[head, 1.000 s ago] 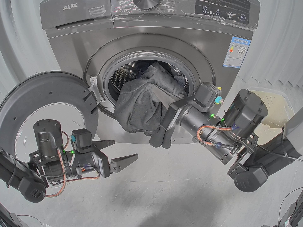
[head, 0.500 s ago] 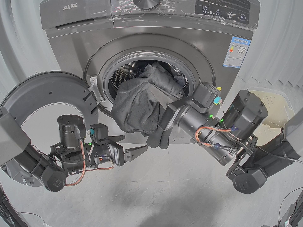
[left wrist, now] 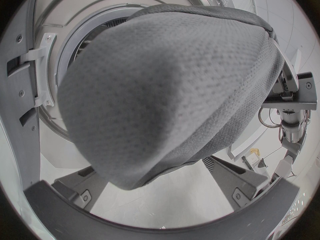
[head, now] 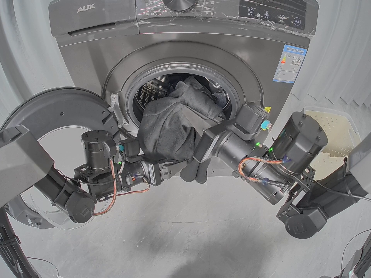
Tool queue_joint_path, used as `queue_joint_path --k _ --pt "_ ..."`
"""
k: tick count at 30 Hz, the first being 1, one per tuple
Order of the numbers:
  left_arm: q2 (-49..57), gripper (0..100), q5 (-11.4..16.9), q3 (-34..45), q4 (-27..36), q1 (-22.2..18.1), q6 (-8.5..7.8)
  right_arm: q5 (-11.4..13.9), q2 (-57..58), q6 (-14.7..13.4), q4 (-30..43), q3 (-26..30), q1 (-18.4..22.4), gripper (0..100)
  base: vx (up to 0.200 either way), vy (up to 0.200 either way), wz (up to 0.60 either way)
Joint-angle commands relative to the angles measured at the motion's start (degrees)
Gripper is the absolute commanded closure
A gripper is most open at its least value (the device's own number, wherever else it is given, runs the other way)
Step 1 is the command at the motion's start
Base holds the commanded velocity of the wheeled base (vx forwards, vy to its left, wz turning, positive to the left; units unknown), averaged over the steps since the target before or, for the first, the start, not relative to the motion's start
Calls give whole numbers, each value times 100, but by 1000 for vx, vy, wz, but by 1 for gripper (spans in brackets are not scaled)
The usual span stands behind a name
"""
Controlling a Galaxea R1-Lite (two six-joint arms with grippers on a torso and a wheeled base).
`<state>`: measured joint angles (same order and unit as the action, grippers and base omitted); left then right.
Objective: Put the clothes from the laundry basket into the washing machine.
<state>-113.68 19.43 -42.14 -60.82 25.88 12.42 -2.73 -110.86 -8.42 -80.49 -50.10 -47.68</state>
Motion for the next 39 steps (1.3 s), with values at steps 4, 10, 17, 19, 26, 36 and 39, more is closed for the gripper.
queue_joint_path --k 4,10,17,19,26,36,39 --pt "250 0 34 145 -35 57 6 1 -14 -1 7 -26 48 100 0 0 0" --pt "759 0 87 567 -44 163 6 1 -23 -1 16 -52 110 100 0 0 0" --pt "1076 0 254 918 -88 216 41 -8 -67 -1 7 -52 118 100 0 0 0" --pt "1085 0 263 971 -150 216 41 -8 -67 -1 7 -52 118 100 0 0 0" --pt "707 0 237 945 -571 180 50 -17 -76 -1 7 -61 110 100 0 0 0" --pt "83 0 166 813 -1222 128 59 -17 -58 7 7 -61 66 100 0 0 0" --pt "21 0 166 751 -1248 101 59 -17 -67 -1 7 -52 48 100 0 0 0"
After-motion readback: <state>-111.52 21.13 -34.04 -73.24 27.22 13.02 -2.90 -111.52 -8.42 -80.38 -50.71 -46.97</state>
